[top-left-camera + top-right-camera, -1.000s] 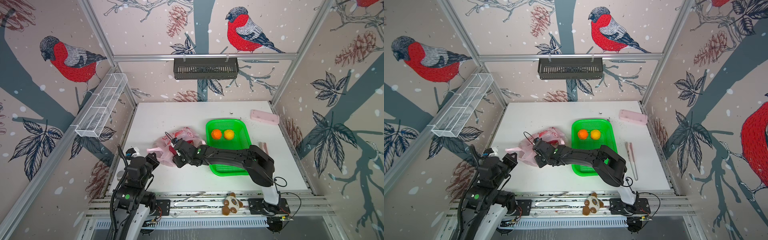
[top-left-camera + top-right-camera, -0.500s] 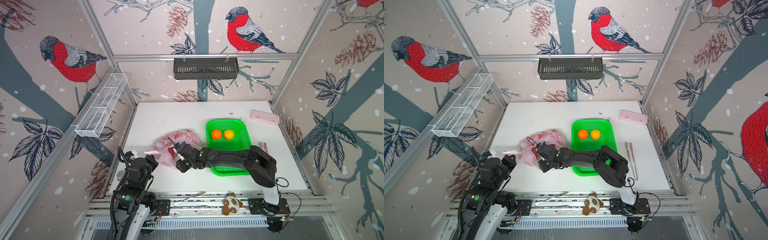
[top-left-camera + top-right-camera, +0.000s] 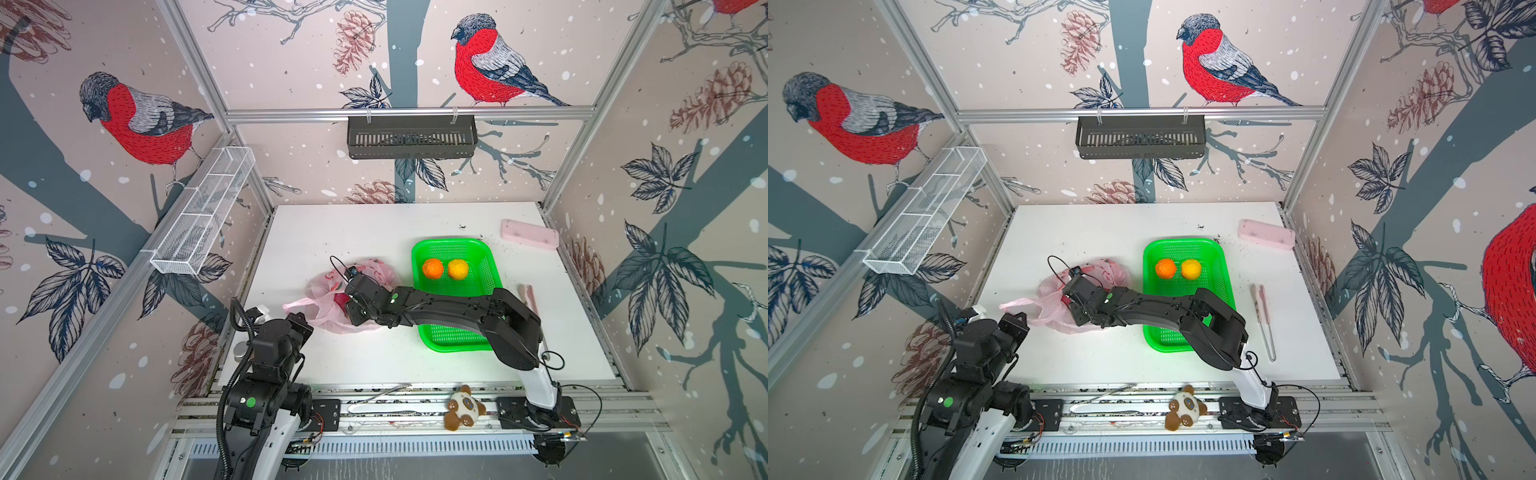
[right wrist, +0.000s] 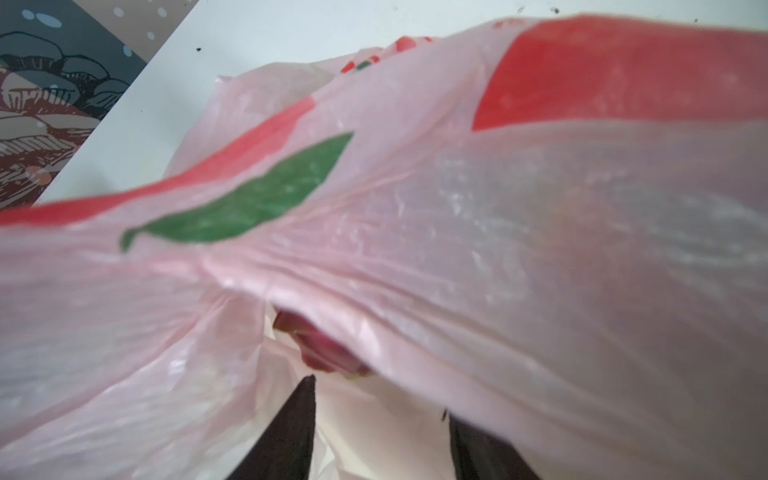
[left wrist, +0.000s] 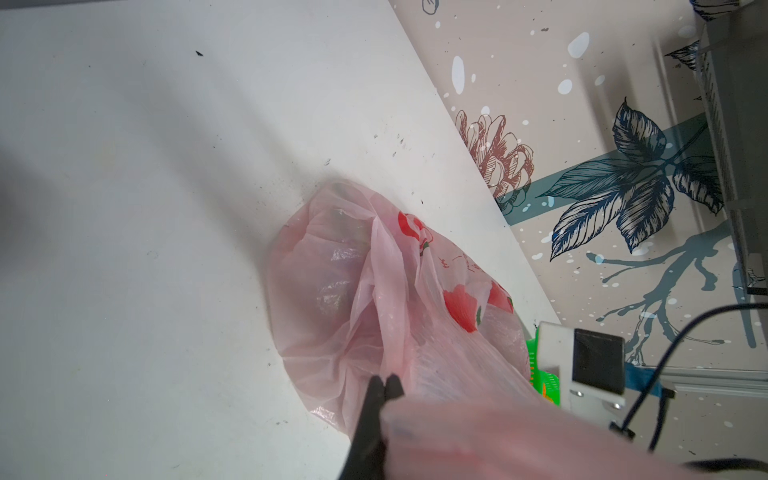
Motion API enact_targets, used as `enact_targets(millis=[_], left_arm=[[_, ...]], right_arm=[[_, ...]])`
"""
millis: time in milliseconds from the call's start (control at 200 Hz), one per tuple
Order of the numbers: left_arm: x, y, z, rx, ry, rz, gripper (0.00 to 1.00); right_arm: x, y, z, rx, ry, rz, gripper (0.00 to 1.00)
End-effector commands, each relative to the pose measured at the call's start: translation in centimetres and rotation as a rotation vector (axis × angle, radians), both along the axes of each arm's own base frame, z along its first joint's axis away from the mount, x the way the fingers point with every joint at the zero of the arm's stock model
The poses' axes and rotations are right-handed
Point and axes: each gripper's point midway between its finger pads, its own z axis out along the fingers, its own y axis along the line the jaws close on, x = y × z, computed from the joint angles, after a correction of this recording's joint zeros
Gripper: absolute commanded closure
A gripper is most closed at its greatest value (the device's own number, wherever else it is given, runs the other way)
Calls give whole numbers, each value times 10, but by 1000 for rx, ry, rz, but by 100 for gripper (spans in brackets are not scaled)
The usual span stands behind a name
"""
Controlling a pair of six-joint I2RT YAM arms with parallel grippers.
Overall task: Untie the knot of the plastic bag and take out the fruit
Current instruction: 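Push the right gripper down into the bag toward the pink dragon fruit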
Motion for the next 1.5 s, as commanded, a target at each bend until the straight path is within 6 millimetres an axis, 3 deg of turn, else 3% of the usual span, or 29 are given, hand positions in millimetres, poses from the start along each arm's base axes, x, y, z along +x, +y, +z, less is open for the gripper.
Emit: enact_targets(millis=[0,160,355,600,771,1301,1496], left_arm=[[-6,5,0,9,19,25,100],[-13,5,1,-7,29,27,100],[-18,3,8,-33,12,16,100],[-22,0,-7,-48,47,5,100],[-22,-2,-13,-53,61,-5,100],[-19,-6,-21,-52,71,-25,100],[-19,-5,-23,-52,71,-21,100]], right_arm=[[13,12,13,32,-61,-15,47],[17,21,17,46,-76,3,43],[20,31,9,47,-61,47,29],[25,41,2,38,-79,107,12],[23,46,-6,48,-69,168,7],[23,61,-38,62,-39,268,6],[27,61,-44,65,-36,252,15]])
